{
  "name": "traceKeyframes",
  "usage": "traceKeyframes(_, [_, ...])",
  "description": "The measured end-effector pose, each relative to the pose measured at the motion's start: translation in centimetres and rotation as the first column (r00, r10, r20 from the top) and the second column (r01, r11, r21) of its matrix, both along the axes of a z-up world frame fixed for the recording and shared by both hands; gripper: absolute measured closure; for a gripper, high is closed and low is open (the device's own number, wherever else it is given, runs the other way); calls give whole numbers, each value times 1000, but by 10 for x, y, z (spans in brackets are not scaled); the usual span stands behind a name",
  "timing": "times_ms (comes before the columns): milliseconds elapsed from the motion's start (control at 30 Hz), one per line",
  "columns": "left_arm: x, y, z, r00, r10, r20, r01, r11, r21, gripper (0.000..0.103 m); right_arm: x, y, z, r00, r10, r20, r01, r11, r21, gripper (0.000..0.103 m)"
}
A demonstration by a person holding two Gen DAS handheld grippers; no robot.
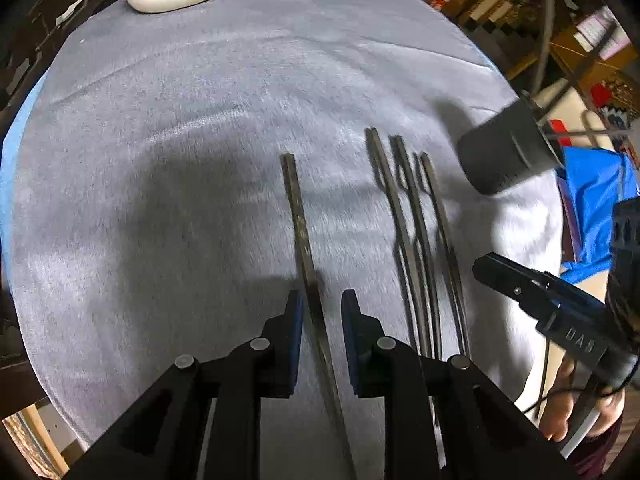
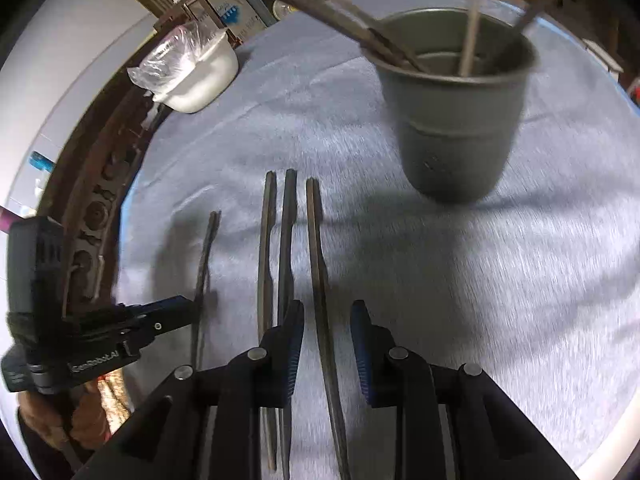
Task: Organize utensils
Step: 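Lift both held chopsticks off the cloth toward the grey cup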
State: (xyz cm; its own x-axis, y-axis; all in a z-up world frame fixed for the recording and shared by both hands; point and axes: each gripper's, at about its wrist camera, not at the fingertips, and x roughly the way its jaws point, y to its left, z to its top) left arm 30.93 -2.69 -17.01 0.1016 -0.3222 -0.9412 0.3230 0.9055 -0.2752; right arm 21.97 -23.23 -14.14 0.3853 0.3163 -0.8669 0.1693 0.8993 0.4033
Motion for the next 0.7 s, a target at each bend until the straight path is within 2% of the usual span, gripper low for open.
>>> traceKeyframes(200, [31, -4, -7, 998, 53, -24, -52, 998, 32, 84, 20, 4, -2, 1000, 17, 16, -16, 998, -58, 76])
traceKeyframes(333, [42, -10, -12, 998, 55, -40, -54, 998, 31, 84, 33, 11, -9, 1000, 27, -5, -27, 998, -65, 76])
traceKeyframes(400, [46, -16, -16, 998, 56, -42, -55, 998, 27, 84, 37, 14, -12, 1000, 19, -12, -20, 995, -99, 76])
traceKeyframes(467, [46, -23, -23, 997, 56, -49, -54, 998, 23, 84, 39, 12, -16, 1000, 6, -24, -8, 995, -96, 79])
traceKeyframes(533, [45, -28, -28, 998, 58, -38, -57, 998, 28, 90, 37, 10, -16, 1000, -5, -20, 3, 994, -107, 90])
traceKeyframes(700, [37, -22, -26, 998, 50, -36, -49, 998, 25, 92, 25, -8, -15, 999, -39, -22, 36, 993, -110, 92])
